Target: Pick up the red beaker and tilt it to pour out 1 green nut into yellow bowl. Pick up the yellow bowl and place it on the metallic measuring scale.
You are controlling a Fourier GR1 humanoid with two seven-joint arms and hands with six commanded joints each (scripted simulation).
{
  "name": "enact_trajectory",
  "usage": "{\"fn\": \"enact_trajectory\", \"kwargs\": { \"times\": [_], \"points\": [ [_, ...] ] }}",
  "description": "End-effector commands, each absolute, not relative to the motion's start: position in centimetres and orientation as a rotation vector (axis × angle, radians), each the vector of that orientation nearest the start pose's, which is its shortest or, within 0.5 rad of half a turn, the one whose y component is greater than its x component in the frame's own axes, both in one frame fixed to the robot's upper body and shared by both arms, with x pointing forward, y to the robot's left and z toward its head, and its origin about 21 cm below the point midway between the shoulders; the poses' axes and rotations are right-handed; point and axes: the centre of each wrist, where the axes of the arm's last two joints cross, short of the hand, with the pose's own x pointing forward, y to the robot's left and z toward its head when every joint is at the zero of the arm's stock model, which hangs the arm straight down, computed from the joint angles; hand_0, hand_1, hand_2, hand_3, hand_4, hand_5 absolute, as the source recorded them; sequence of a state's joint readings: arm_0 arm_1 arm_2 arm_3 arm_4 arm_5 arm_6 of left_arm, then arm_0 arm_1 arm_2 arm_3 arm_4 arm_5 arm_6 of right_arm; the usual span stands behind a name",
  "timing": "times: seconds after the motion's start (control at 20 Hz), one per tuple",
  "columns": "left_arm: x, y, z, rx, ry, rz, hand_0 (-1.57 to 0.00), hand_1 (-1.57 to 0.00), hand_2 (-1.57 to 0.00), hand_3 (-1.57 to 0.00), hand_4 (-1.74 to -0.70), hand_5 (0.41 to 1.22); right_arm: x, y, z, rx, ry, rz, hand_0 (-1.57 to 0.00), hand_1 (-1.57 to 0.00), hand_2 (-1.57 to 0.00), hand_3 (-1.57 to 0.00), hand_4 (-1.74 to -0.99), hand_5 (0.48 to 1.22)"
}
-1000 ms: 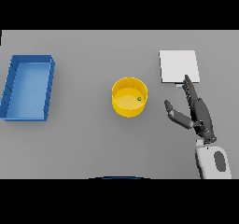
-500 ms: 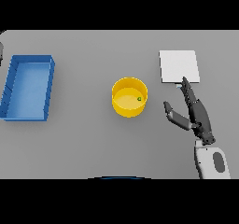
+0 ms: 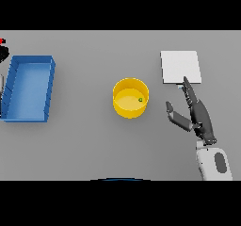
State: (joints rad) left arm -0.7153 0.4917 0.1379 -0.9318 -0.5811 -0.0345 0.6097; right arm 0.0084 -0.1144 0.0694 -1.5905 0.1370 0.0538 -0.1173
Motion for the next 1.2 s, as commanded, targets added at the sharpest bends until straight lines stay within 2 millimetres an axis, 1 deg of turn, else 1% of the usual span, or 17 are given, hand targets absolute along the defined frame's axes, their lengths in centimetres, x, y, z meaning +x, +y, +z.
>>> {"fn": "enact_trajectory", "kwargs": {
  "times": [0.0,0.05,0.1,0.2,0.25,0.35,0.4,0.45,0.5,0.55,0.6,0.7,0.8,0.9,1.05,1.1,1.15],
  "points": [
    [40.4,34.3,13.0,0.960,-0.935,-0.338,-1.57,-1.57,-1.57,-1.33,-1.74,1.190,24.5,-24.1,0.6,-0.089,-1.676,0.293,0.00,0.00,0.00,0.00,-1.332,0.723],
    [40.3,34.3,13.0,0.965,-0.942,-0.324,-1.57,-1.57,-1.57,-1.32,-1.74,1.146,24.3,-23.8,0.7,-0.077,-1.682,0.297,0.00,0.00,0.00,0.00,-1.335,0.725],
    [39.9,33.9,12.4,0.947,-0.953,-0.326,-1.57,-1.57,-1.57,-1.37,-1.68,1.106,24.2,-23.8,0.5,-0.078,-1.681,0.298,0.00,0.00,0.00,0.00,-1.336,0.727],
    [39.4,33.7,12.1,0.928,-0.947,-0.341,-1.57,-1.57,-1.57,-1.44,-1.59,0.962,24.3,-23.8,0.7,-0.091,-1.675,0.301,0.00,0.00,0.00,0.00,-1.326,0.728],
    [39.1,33.4,11.7,0.911,-0.947,-0.354,-1.57,-1.57,-1.57,-1.27,-1.50,0.896,24.5,-23.7,0.5,-0.091,-1.669,0.299,0.00,0.00,0.00,0.00,-1.326,0.730],
    [38.4,33.1,11.4,0.865,-0.952,-0.385,-1.57,-1.57,-1.57,-0.93,-1.25,0.810,24.4,-23.8,0.8,-0.091,-1.680,0.298,0.00,0.00,0.00,0.00,-1.327,0.730],
    [37.9,32.9,11.5,0.824,-0.977,-0.399,-1.57,-1.52,-1.41,-0.85,-1.13,0.779,24.4,-23.6,0.6,-0.088,-1.667,0.295,0.00,0.00,0.00,0.00,-1.325,0.731],
    [37.6,33.1,12.2,0.779,-0.991,-0.395,-1.44,-1.29,-1.16,-0.71,-1.05,0.757,24.3,-23.5,0.6,-0.093,-1.668,0.299,0.00,0.00,0.00,0.00,-1.320,0.731],
    [37.3,33.4,12.3,0.748,-0.987,-0.398,-1.23,-1.04,-0.93,-0.58,-0.97,0.735,24.5,-23.8,0.8,-0.092,-1.668,0.297,0.00,0.00,0.00,0.00,-1.320,0.729],
    [37.2,33.3,12.6,0.724,-1.000,-0.415,-0.98,-0.83,-0.75,-0.46,-0.92,0.716,24.4,-23.7,0.6,-0.084,-1.667,0.292,0.00,0.00,0.00,0.00,-1.321,0.727],
    [36.9,33.3,12.8,0.708,-1.004,-0.434,-0.79,-0.66,-0.60,-0.37,-0.88,0.701,24.4,-23.9,0.8,-0.096,-1.669,0.293,0.00,0.00,0.00,0.00,-1.320,0.726],
    [37.0,33.1,12.9,0.703,-0.990,-0.467,-0.50,-0.42,-0.38,-0.24,-0.83,0.678,24.3,-24.1,0.7,-0.100,-1.664,0.293,0.00,0.00,0.00,0.00,-1.318,0.725],
    [37.2,33.2,12.7,0.730,-0.942,-0.513,-0.32,-0.27,-0.24,-0.15,-0.79,0.659,24.3,-24.0,0.5,-0.091,-1.663,0.297,0.00,0.00,0.00,0.00,-1.315,0.724],
    [37.3,33.1,12.5,0.734,-0.913,-0.541,-0.21,-0.17,-0.16,-0.10,-0.78,0.655,24.5,-24.1,0.5,-0.113,-1.665,0.310,0.00,0.00,0.00,0.00,-1.308,0.717],
    [37.2,32.5,12.4,0.760,-0.925,-0.563,-0.10,-0.09,-0.08,-0.05,-0.75,0.655,24.3,-23.9,0.5,-0.132,-1.670,0.320,0.00,0.00,0.00,0.00,-1.300,0.717],
    [37.2,32.3,12.5,0.775,-0.934,-0.554,-0.08,-0.07,-0.06,-0.04,-0.74,0.656,24.3,-23.6,0.6,-0.107,-1.669,0.319,0.00,0.00,0.00,0.00,-1.290,0.714],
    [37.0,32.5,12.2,0.770,-0.947,-0.548,-0.07,-0.06,-0.05,-0.03,-0.73,0.658,24.5,-23.7,0.3,-0.109,-1.650,0.310,0.00,0.00,0.00,0.00,-1.279,0.713]
  ]
}}
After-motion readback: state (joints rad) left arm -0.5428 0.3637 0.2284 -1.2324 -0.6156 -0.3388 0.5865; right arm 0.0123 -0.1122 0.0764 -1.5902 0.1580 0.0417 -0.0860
